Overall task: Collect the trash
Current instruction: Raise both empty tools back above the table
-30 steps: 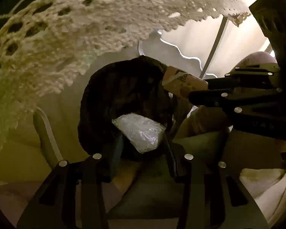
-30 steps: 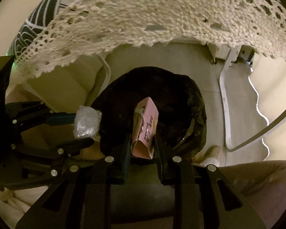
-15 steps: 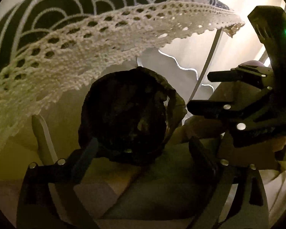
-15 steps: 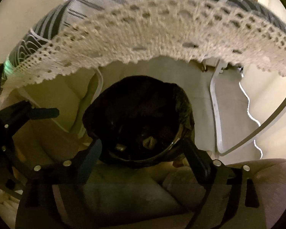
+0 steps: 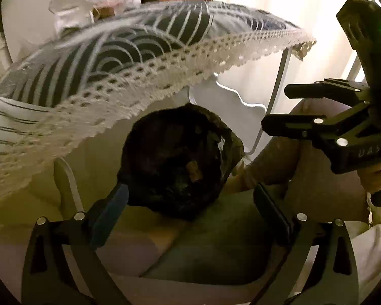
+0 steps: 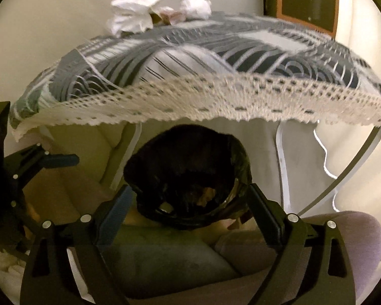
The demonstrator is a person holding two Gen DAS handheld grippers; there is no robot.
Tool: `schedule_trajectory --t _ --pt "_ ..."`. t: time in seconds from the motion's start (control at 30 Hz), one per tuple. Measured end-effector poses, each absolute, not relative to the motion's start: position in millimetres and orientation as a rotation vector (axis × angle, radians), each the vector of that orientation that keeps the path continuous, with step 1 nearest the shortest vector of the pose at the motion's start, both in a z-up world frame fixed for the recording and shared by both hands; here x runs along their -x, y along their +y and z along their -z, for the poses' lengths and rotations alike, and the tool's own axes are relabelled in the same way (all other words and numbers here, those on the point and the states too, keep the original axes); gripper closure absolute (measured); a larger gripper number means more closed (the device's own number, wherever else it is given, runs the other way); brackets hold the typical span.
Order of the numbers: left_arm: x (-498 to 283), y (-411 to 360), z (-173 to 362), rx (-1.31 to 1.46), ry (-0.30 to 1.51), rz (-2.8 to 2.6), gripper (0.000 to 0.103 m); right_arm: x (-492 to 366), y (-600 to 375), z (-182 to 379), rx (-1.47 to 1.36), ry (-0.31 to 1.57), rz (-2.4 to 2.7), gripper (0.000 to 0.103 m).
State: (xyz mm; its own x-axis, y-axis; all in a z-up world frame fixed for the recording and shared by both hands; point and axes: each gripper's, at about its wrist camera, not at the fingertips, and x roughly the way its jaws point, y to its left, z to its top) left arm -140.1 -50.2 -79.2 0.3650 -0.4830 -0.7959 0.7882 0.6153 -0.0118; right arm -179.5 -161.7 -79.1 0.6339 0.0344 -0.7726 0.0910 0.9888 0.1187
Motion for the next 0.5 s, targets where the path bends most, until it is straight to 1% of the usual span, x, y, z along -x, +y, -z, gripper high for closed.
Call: schedule_trajectory --t 0.27,0.5 --pt "154 -28 49 -0.337 0.774 0.824 0.006 203 -140 29 -0.109 0.763 0.004 0.015" --pt "141 -21 22 -0.276 0.735 0.867 0.006 185 -136 -21 -0.089 0.621 -0.036 0.014"
